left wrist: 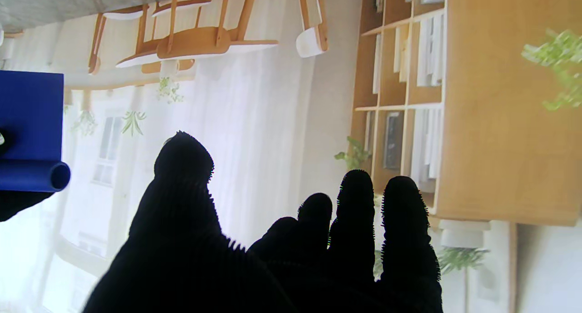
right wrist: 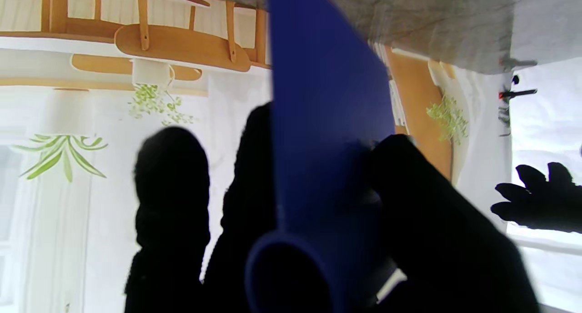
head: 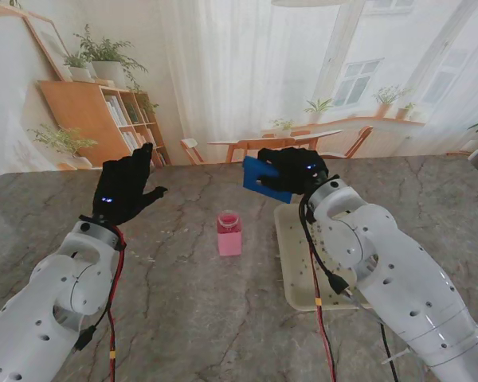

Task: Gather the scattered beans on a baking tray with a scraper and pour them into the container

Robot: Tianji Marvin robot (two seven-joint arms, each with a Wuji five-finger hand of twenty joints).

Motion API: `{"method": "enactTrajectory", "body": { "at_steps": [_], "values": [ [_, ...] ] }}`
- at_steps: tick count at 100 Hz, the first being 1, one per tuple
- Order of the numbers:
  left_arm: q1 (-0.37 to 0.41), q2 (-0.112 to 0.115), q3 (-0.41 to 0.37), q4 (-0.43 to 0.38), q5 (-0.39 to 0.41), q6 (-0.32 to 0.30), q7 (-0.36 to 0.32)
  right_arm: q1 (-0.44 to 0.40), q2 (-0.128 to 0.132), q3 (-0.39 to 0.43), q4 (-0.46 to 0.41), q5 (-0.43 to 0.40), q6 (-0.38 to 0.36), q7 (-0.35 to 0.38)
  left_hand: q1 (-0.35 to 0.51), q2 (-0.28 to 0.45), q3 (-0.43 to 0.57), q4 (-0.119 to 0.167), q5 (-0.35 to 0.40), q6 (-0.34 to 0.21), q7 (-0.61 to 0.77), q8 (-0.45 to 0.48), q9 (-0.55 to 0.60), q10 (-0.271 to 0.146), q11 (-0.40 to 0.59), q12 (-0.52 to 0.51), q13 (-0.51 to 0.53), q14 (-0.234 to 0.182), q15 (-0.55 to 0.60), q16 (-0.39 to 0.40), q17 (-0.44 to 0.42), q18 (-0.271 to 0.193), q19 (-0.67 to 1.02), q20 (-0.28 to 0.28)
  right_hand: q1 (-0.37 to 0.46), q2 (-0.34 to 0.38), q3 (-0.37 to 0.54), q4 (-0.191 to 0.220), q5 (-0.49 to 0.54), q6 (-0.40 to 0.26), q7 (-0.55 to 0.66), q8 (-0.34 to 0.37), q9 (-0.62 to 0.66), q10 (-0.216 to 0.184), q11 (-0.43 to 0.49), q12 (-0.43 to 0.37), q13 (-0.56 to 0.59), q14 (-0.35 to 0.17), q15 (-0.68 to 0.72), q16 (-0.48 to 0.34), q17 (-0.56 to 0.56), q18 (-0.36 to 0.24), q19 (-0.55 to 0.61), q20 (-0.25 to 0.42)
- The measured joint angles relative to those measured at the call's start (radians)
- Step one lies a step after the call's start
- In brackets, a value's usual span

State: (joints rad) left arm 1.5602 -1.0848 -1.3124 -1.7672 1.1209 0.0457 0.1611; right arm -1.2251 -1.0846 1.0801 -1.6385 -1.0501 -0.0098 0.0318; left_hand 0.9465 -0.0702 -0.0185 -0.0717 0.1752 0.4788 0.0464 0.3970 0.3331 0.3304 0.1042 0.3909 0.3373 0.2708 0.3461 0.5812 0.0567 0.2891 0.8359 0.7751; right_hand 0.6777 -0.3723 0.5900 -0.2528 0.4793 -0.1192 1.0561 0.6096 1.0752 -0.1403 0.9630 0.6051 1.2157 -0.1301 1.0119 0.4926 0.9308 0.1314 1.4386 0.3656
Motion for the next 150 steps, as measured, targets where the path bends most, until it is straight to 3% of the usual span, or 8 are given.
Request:
{"method": "enactTrajectory", "body": {
  "at_steps": [17,32,47,58,77,116,130,150],
  "values": [
    [0.054,0.0,-0.027,0.006,-0.081,-0.02,0.022,-0.011,0.019,0.036,0.007,-0.056,-0.097,0.009,0.0,0.0,0.0,0.0,0.147,-0.098,0.082,0.061,0.136,-0.074,0.031,0.038,0.088,-0.04,-0.047,-0.028,0.049,-0.017,0.0,-0.011,0.028,0.01,0.053,0.004,0.014,-0.021,0.001,-0.017,-0.144,0.065,-0.099,0.034,-0.168,0.042,-0.131,-0.009,-0.178,0.027,-0.104,0.0],
    [0.09,-0.007,-0.034,0.02,-0.162,-0.033,0.063,-0.007,0.028,0.045,0.042,-0.069,-0.119,0.005,0.0,0.0,0.0,0.0,0.276,-0.191,0.144,0.142,0.247,-0.122,0.063,0.077,0.17,-0.067,-0.07,-0.069,0.129,-0.037,-0.045,-0.035,0.012,-0.034,0.133,0.004,0.06,-0.054,0.011,-0.089,-0.155,0.073,-0.098,0.048,-0.214,0.051,-0.158,-0.014,-0.246,0.037,-0.134,0.0],
    [0.132,-0.023,-0.04,0.021,-0.223,-0.062,0.13,0.004,0.032,0.042,0.101,-0.081,-0.133,-0.015,0.0,0.0,0.0,0.0,0.347,-0.215,0.174,0.19,0.321,-0.135,0.082,0.093,0.234,-0.073,-0.067,-0.077,0.192,-0.038,-0.054,-0.047,-0.012,-0.088,0.209,0.002,0.077,-0.09,0.025,-0.112,-0.178,0.063,-0.031,0.082,-0.229,0.044,-0.135,-0.02,-0.257,0.037,-0.136,0.0],
    [0.167,-0.034,-0.046,0.009,-0.285,-0.147,0.166,0.018,0.036,0.03,0.141,-0.081,-0.132,-0.023,0.0,0.0,0.0,0.0,0.368,-0.225,0.193,0.205,0.35,-0.135,0.084,0.099,0.259,-0.071,-0.059,-0.077,0.2,-0.036,-0.055,-0.047,-0.023,-0.107,0.241,0.001,0.054,-0.117,0.068,-0.096,-0.177,0.038,0.003,0.082,-0.229,0.035,-0.123,-0.022,-0.254,0.037,-0.136,0.0],
    [0.202,-0.043,-0.006,-0.011,-0.278,-0.234,0.286,0.04,0.037,0.005,0.208,-0.064,-0.12,-0.026,0.003,0.001,0.0,0.0,0.386,-0.231,0.194,0.214,0.36,-0.136,0.085,0.102,0.259,-0.066,-0.059,-0.077,0.2,-0.023,-0.055,-0.048,-0.024,-0.12,0.291,0.0,-0.036,-0.133,0.174,-0.017,-0.176,0.035,0.019,0.07,-0.228,0.03,-0.121,-0.023,-0.243,0.036,-0.136,-0.009],
    [0.12,-0.046,0.157,0.007,-0.306,-0.355,0.257,0.016,0.04,0.032,0.25,-0.079,-0.102,-0.041,0.003,0.001,0.0,0.0,0.396,-0.253,0.193,0.217,0.371,-0.137,0.081,0.101,0.271,-0.064,-0.061,-0.077,0.2,-0.015,-0.054,-0.048,-0.044,-0.159,0.333,0.001,-0.073,-0.146,0.31,0.094,-0.204,0.03,0.056,0.046,-0.228,0.026,-0.117,-0.03,-0.24,0.036,-0.136,-0.021],
    [0.094,-0.05,0.174,0.02,-0.361,-0.371,0.19,0.001,0.043,0.047,0.256,-0.076,-0.105,-0.041,0.01,0.001,0.0,0.0,0.407,-0.253,0.193,0.218,0.375,-0.137,0.081,0.101,0.271,-0.061,-0.061,-0.077,0.2,-0.012,-0.054,-0.055,-0.068,-0.16,0.333,0.001,-0.07,-0.164,0.332,0.099,-0.204,0.03,0.07,0.046,-0.228,0.024,-0.102,-0.03,-0.246,0.036,-0.136,-0.032],
    [0.09,-0.051,0.182,0.03,-0.352,-0.381,0.196,-0.007,0.05,0.053,0.274,-0.08,-0.142,-0.039,0.014,0.001,0.0,0.0,0.407,-0.253,0.193,0.218,0.382,-0.137,0.079,0.101,0.271,-0.059,-0.061,-0.077,0.2,-0.004,-0.054,-0.056,-0.095,-0.16,0.333,0.001,-0.068,-0.183,0.333,0.099,-0.201,0.022,0.095,0.051,-0.228,0.015,-0.077,-0.03,-0.246,0.036,-0.136,-0.032]
  ]
}}
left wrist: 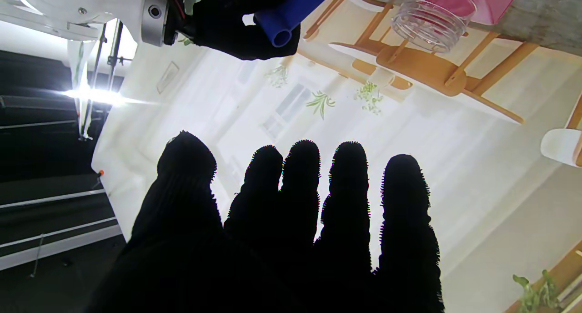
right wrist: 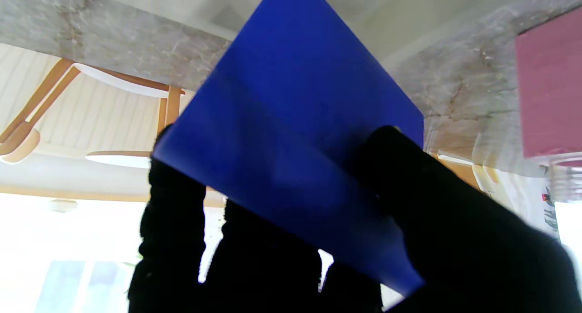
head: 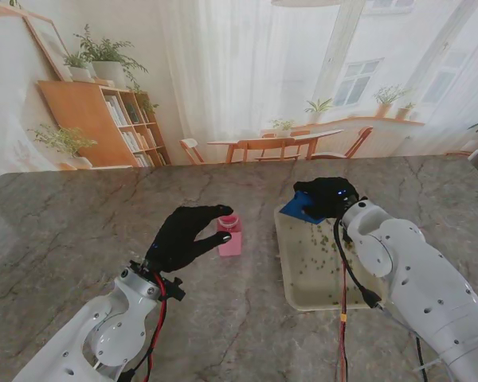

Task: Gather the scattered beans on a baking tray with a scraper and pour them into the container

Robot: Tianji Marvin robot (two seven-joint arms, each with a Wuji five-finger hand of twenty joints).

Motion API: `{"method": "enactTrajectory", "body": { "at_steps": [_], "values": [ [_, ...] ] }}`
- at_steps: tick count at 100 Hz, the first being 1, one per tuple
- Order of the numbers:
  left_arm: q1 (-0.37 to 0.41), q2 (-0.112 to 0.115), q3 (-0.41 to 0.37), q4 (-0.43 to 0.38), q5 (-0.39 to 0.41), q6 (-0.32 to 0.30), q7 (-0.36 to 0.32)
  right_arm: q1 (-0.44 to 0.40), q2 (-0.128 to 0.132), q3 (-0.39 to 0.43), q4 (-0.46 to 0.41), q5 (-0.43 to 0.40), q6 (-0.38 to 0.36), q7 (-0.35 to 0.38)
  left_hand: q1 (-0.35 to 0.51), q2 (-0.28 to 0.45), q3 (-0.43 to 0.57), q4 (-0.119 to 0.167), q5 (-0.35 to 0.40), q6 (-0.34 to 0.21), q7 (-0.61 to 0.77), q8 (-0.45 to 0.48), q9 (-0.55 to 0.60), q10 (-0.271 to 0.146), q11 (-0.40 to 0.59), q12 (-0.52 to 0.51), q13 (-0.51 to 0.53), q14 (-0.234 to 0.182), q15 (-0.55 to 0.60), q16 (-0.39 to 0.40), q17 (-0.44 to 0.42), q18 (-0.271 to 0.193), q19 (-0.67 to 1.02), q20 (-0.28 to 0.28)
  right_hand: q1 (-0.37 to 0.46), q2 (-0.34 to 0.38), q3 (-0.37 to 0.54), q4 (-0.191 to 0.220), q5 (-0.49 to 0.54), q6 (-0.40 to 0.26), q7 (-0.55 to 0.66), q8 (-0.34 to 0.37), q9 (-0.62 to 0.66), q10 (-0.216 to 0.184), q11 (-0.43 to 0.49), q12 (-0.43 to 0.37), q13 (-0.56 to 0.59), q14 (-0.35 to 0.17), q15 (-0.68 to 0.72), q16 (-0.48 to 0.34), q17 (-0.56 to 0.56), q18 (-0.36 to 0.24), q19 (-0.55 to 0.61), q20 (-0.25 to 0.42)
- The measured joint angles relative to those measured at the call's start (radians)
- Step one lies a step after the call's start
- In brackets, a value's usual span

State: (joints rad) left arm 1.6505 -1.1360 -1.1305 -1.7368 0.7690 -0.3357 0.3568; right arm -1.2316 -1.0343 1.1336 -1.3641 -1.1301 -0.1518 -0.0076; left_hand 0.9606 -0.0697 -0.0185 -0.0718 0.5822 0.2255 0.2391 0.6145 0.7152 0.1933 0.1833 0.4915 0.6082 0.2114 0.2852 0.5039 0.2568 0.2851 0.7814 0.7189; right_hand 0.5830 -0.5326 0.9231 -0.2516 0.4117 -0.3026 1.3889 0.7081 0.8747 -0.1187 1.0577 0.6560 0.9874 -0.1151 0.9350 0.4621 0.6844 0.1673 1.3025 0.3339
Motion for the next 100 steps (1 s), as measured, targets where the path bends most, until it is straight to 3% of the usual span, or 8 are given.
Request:
{"method": "enactTrajectory", "body": {
  "at_steps": [14,28,42,60,100],
  "values": [
    [0.008,-0.001,-0.007,-0.001,-0.002,-0.004,0.0,0.005,0.005,-0.006,0.02,-0.02,-0.022,-0.003,0.0,0.0,0.0,0.0,0.0,0.0,0.0,0.0,0.0,0.0,0.0,0.0,0.0,0.0,0.0,0.0,0.0,0.0,0.0,0.0,0.0,-0.04,0.023,-0.001,0.03,-0.02,0.0,-0.003,0.016,-0.023,0.057,0.033,0.009,-0.023,0.07,0.027,0.004,0.0,0.001,0.0],
    [0.023,-0.002,-0.021,-0.007,0.001,0.003,0.004,0.006,0.013,0.006,0.024,-0.095,-0.097,-0.022,0.001,0.0,0.0,0.0,0.0,0.0,0.0,0.0,0.0,0.0,0.0,0.0,0.0,0.002,0.0,0.0,0.0,0.0,0.0,-0.001,-0.001,-0.091,0.059,-0.007,0.062,-0.039,-0.001,-0.01,0.036,-0.038,0.075,0.054,0.021,-0.041,0.135,0.059,0.035,-0.014,0.01,0.0],
    [0.032,-0.002,-0.028,-0.012,0.002,0.006,0.017,0.017,0.024,-0.004,0.027,-0.09,-0.116,-0.019,0.001,0.0,0.0,0.0,0.0,0.0,0.0,0.0,0.0,0.0,0.0,0.0,0.0,0.002,0.0,0.0,0.0,0.001,0.0,-0.001,-0.002,-0.124,0.072,-0.008,0.083,-0.042,-0.005,-0.004,0.037,-0.04,0.088,0.076,0.043,-0.063,0.225,0.109,0.084,-0.042,0.048,0.0],
    [0.038,-0.002,-0.032,-0.019,0.009,0.009,0.018,0.091,0.033,-0.083,0.109,-0.1,-0.131,-0.029,0.001,0.0,0.0,0.0,0.0,0.0,0.0,0.0,0.0,0.0,0.0,0.0,0.0,0.002,0.0,0.0,0.0,0.001,0.0,-0.001,-0.003,-0.128,0.08,-0.008,0.083,-0.043,-0.005,-0.003,0.028,-0.042,0.11,0.087,0.043,-0.069,0.264,0.128,0.083,-0.044,0.054,0.0],
    [0.036,-0.001,-0.029,-0.022,0.006,0.014,0.002,0.16,0.042,-0.159,0.227,-0.112,-0.125,-0.085,0.001,0.0,0.0,0.0,0.0,0.0,0.0,0.0,0.0,0.0,0.0,0.0,0.0,0.004,0.0,0.0,0.0,0.001,0.0,-0.002,0.02,-0.125,0.08,-0.009,0.064,-0.031,-0.001,0.001,-0.068,-0.042,0.203,0.101,-0.029,-0.072,0.325,0.134,-0.016,-0.024,0.054,0.0]
  ]
}}
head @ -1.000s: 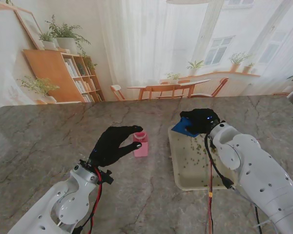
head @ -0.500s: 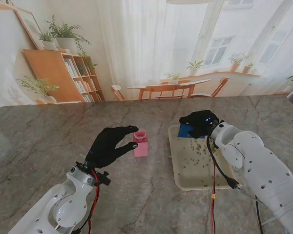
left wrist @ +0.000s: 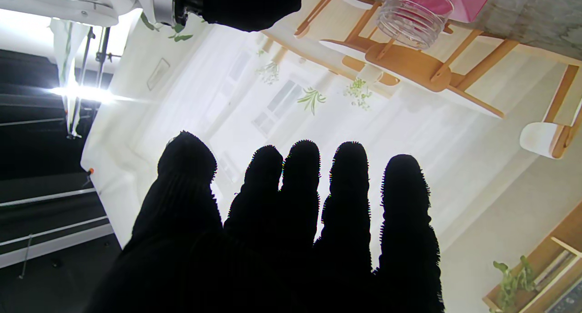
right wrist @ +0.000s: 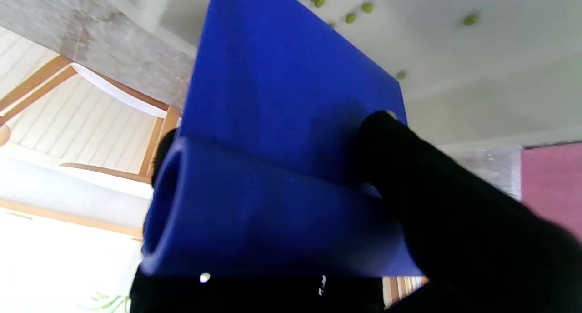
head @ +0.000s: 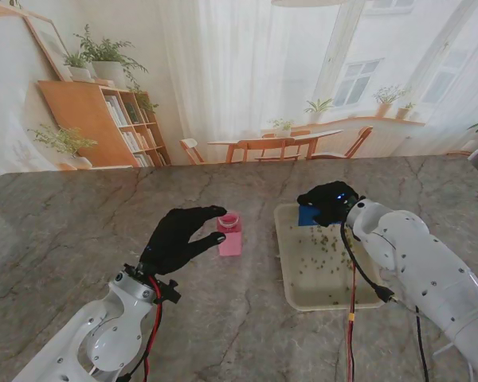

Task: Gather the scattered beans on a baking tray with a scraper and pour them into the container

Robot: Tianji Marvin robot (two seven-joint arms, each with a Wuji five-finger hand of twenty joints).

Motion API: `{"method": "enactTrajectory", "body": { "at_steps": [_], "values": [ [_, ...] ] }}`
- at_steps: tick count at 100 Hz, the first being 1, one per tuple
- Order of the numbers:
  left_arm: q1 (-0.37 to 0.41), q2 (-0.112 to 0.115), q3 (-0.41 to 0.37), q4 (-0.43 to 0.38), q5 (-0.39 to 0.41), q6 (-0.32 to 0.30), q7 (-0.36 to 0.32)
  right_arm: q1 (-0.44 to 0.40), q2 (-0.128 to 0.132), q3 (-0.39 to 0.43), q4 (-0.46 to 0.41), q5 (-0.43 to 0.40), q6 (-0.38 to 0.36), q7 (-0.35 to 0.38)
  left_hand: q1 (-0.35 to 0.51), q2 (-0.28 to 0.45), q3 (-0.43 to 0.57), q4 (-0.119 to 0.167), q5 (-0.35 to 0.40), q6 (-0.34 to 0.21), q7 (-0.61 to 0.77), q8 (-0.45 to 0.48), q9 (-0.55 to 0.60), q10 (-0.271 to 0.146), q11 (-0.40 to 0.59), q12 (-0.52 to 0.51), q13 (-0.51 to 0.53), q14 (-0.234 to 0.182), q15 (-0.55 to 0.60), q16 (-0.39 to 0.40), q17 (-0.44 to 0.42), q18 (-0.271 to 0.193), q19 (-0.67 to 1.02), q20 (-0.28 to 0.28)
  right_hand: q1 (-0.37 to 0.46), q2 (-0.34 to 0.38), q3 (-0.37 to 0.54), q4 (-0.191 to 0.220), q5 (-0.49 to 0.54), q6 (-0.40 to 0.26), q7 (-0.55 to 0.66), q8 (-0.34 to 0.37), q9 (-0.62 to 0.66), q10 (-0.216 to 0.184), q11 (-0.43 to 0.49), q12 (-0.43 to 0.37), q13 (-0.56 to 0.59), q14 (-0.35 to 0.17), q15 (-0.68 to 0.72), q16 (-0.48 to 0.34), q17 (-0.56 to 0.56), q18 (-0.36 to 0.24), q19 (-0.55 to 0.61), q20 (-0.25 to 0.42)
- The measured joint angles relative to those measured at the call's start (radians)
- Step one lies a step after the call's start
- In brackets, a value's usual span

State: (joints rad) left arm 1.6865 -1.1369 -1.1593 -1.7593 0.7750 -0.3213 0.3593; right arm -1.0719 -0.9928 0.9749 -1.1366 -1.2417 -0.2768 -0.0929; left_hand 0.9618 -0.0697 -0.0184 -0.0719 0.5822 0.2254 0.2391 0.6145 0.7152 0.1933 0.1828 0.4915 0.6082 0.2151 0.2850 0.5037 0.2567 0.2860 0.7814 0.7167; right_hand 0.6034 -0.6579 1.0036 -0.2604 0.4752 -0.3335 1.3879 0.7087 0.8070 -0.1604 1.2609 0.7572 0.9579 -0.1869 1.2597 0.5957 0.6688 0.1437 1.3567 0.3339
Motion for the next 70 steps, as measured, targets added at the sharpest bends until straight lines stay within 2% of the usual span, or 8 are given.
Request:
{"method": "enactTrajectory", "body": {
  "at_steps": [34,47,59,70],
  "values": [
    [-0.029,0.001,0.019,0.02,-0.009,0.008,-0.031,0.097,-0.002,-0.142,0.161,0.12,0.032,-0.081,0.0,0.0,0.0,0.0,0.0,0.0,0.0,0.01,0.0,0.0,0.0,0.0,0.0,0.0,0.0,0.005,0.0,0.0,0.0,0.0,0.009,0.026,-0.011,0.0,-0.009,0.02,0.0,0.032,-0.035,0.012,0.01,0.0,-0.042,0.012,-0.033,0.0,-0.05,0.025,-0.009,0.001],
    [-0.028,0.002,0.017,0.019,-0.002,0.029,-0.032,0.125,-0.009,-0.185,0.211,0.137,0.041,-0.129,0.0,0.0,0.0,0.0,0.0,0.0,0.0,0.011,0.0,0.0,0.0,0.0,0.0,0.0,0.0,0.006,0.0,0.0,0.0,0.0,0.009,0.037,-0.022,0.0,-0.011,0.021,0.0,0.048,-0.036,0.014,0.01,0.0,-0.053,0.015,-0.042,0.0,-0.06,0.034,-0.011,0.01],
    [-0.024,0.002,0.012,0.015,-0.001,0.038,-0.033,0.144,-0.012,-0.221,0.236,0.154,0.043,-0.15,0.0,0.0,0.0,0.0,0.0,0.0,0.0,0.011,0.0,0.0,0.0,0.0,0.0,0.0,0.0,0.006,0.0,0.0,0.0,0.0,0.011,0.038,-0.023,0.0,-0.011,0.022,0.001,0.093,-0.036,0.014,0.022,0.016,-0.053,0.015,-0.042,0.0,-0.06,0.034,-0.019,0.022],
    [-0.021,0.003,0.01,0.012,0.002,0.043,-0.033,0.148,-0.018,-0.224,0.244,0.158,0.05,-0.164,0.0,0.0,0.0,0.0,0.0,0.0,0.0,0.011,-0.001,0.0,0.0,0.0,0.0,0.0,0.0,0.007,0.0,0.0,0.0,0.0,0.011,0.038,-0.023,0.0,-0.01,0.022,0.001,0.151,-0.031,0.011,0.036,0.062,-0.053,0.013,-0.016,0.01,-0.059,0.034,-0.019,0.035]
  ]
}}
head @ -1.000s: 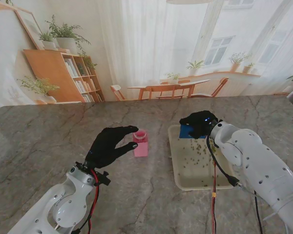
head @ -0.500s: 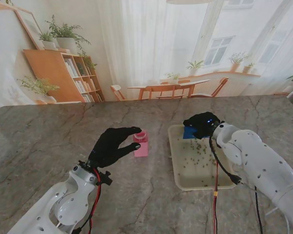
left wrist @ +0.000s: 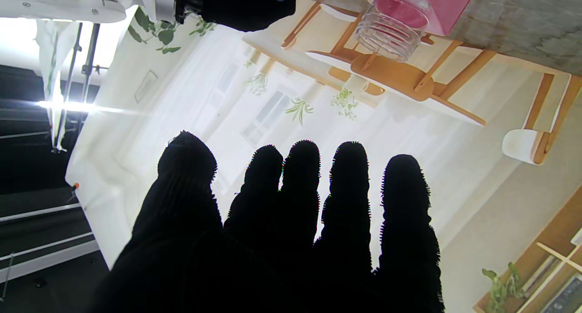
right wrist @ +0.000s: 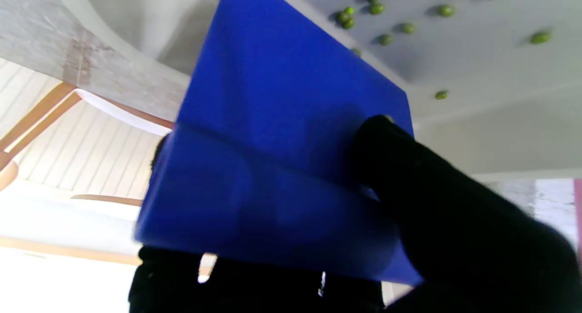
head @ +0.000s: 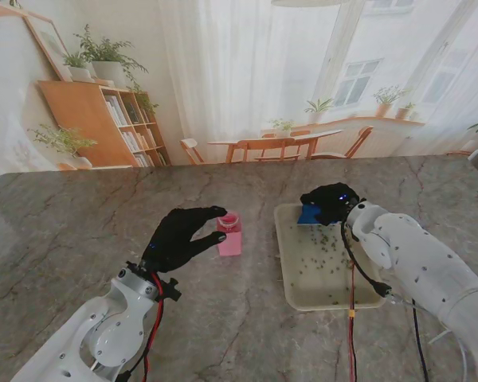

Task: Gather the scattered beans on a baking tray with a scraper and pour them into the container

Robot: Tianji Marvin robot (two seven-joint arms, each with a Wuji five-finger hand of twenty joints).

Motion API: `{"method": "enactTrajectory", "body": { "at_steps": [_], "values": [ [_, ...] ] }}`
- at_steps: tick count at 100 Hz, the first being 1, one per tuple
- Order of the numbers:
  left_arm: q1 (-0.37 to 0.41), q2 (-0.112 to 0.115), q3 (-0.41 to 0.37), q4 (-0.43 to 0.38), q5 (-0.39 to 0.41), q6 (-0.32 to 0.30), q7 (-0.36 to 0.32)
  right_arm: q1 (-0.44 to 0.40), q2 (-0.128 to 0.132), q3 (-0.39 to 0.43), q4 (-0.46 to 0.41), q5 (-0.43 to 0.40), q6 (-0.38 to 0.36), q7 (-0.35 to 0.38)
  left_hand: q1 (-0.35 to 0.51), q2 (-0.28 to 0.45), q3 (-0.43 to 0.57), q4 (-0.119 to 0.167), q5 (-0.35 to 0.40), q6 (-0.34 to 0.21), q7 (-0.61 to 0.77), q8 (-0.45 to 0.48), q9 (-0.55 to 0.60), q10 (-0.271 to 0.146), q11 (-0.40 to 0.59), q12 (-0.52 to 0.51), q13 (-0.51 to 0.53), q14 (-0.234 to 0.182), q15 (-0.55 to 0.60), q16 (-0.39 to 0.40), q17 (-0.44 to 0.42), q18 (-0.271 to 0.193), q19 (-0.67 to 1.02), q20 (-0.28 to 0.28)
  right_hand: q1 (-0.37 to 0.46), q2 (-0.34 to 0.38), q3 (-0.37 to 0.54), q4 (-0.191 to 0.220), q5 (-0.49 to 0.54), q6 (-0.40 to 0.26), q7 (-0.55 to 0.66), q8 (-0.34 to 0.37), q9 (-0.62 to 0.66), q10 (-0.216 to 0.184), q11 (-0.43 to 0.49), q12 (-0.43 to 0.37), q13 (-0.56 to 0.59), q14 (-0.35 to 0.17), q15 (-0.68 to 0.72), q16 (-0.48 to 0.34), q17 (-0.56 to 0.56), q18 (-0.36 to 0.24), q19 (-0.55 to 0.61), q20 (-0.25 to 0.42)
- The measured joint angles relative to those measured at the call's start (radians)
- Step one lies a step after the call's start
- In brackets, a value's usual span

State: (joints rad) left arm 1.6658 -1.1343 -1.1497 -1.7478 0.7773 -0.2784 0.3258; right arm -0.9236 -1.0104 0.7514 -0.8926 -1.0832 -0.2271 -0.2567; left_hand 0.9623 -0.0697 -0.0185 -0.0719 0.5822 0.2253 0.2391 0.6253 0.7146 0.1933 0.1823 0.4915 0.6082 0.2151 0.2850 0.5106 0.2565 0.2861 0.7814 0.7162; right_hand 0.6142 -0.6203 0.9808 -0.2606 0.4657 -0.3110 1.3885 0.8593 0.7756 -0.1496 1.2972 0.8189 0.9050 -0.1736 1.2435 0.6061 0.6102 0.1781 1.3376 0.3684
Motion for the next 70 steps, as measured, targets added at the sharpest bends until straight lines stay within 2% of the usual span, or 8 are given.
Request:
{"method": "enactTrajectory", "body": {
  "at_steps": [16,26,45,70],
  "values": [
    [0.002,0.001,-0.003,-0.002,0.002,0.002,-0.001,-0.026,-0.003,0.052,-0.029,-0.037,0.005,-0.013,0.0,0.0,0.0,0.0,0.0,0.0,0.0,0.0,0.0,0.0,0.0,0.0,0.0,0.0,0.0,0.008,0.0,0.0,0.0,0.0,0.0,-0.012,0.0,0.0,0.021,0.001,0.0,0.077,0.03,-0.008,0.022,0.061,0.001,-0.005,0.062,0.019,0.009,0.0,0.001,0.013],
    [0.003,0.001,-0.003,-0.002,0.002,0.002,-0.001,-0.029,-0.001,0.051,-0.042,-0.044,0.009,-0.02,0.0,0.0,0.0,0.0,0.0,0.0,0.0,0.0,0.0,0.0,0.0,0.0,0.0,0.0,0.0,0.008,0.0,0.0,0.0,0.0,0.0,-0.015,-0.001,0.0,0.033,0.001,-0.001,0.13,0.03,-0.01,0.022,0.085,0.001,-0.005,0.071,0.026,0.009,0.0,0.001,0.014],
    [0.005,0.002,-0.005,-0.003,0.005,0.001,-0.001,0.027,-0.009,-0.05,0.023,0.028,0.014,-0.047,0.0,0.0,0.0,0.0,0.0,0.0,0.0,0.0,0.0,0.0,0.0,0.0,0.0,0.0,0.0,0.008,0.0,0.0,0.0,0.0,-0.005,-0.016,-0.003,-0.001,0.048,-0.007,-0.003,0.212,0.031,-0.014,0.022,0.096,0.001,-0.005,0.074,0.027,-0.001,0.001,0.002,0.016],
    [0.008,0.003,-0.006,-0.006,0.006,0.009,-0.007,0.063,-0.021,-0.112,0.089,0.067,0.014,-0.083,0.002,0.0,0.0,0.0,0.0,0.0,0.0,0.0,0.0,0.0,0.0,0.0,0.0,0.0,0.0,0.008,0.0,0.0,0.0,0.0,-0.01,-0.016,-0.003,-0.001,0.051,-0.024,-0.003,0.258,0.033,-0.017,0.022,0.096,0.001,-0.005,0.074,0.027,-0.002,0.003,0.002,0.016]
  ]
}}
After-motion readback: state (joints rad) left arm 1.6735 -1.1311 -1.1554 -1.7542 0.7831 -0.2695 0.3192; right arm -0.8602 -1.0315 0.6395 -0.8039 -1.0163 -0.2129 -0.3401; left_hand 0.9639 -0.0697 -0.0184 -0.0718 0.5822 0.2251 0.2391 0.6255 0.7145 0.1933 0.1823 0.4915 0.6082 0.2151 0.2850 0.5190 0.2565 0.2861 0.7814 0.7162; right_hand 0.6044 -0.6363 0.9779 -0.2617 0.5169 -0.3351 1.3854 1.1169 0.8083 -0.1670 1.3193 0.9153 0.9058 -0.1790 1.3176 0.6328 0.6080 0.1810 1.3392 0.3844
